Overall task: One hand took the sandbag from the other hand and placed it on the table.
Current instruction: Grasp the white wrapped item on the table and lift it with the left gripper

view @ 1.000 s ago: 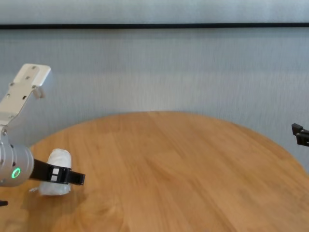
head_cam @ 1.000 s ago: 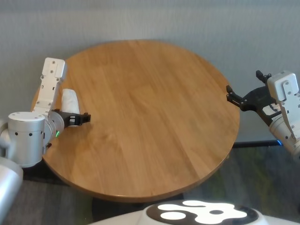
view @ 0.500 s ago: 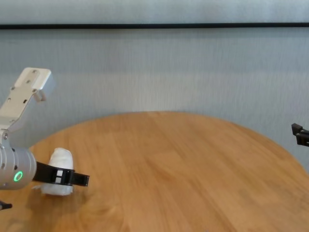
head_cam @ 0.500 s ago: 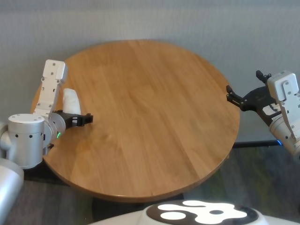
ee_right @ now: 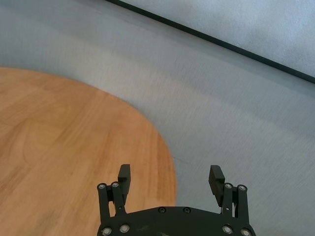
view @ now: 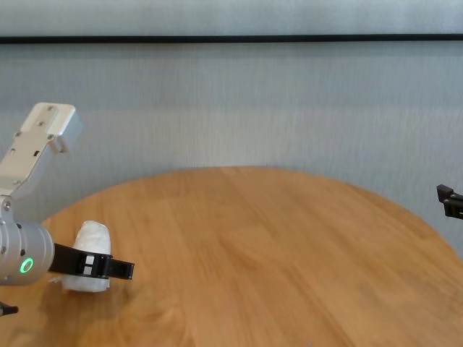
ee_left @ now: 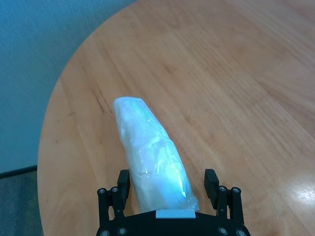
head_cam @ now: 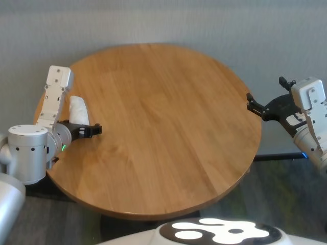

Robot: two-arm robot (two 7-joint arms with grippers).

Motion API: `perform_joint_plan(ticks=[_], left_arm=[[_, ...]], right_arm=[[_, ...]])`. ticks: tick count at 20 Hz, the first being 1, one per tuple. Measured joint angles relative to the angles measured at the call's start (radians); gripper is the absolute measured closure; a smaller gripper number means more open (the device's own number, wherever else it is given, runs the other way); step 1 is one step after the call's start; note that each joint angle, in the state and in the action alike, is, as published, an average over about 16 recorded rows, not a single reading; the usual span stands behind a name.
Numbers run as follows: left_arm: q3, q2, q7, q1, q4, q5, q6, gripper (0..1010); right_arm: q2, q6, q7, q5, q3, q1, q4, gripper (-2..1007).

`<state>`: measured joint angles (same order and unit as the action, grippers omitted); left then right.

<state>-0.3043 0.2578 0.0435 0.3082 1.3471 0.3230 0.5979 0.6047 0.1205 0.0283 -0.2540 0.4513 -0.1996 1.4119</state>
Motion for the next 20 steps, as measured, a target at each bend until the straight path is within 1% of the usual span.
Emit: perform_joint_plan(ticks=[5,9,20], left_arm=[[0.000,0.000,0.002,0.000,0.001,0.001,0.000,36],[-0.001,0.001,0.003,-0.001,0.001,0.001,0.000,85],[-0.001,0.001,0.004,-0.001,0.003,0.002,0.000,315]], right_arm=[[0.000,0.000,0.000,0.000,0.000,0.000,0.000,2],[0.000,0.000,0.000,0.000,0.000,0.000,0.000,2],[0.000,0.000,0.000,0.000,0.000,0.000,0.000,2]])
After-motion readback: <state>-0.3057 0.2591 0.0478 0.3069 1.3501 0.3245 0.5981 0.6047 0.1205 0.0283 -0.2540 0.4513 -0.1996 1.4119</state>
